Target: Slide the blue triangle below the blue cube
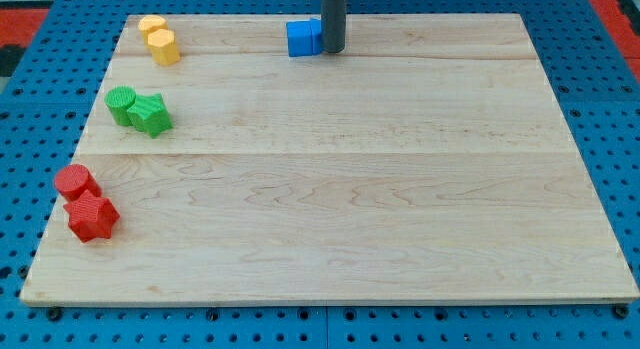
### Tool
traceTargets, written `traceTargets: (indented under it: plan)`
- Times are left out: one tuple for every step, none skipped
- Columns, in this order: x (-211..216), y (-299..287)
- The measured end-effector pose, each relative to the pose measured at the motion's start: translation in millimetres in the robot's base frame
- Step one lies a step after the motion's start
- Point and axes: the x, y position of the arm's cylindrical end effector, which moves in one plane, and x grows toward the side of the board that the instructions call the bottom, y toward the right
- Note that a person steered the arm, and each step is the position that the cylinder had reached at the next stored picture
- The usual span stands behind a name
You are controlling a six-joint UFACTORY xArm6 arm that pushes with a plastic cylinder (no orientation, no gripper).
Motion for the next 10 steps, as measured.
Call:
traceTargets:
  plan:
    - [0, 0]
    - [1, -6]
    - [1, -9]
    - [1, 1]
    - [-12, 43]
    - [-39, 50]
    - [-39, 7]
    - [-46, -7]
    - [-65, -10]
    - [-50, -42]
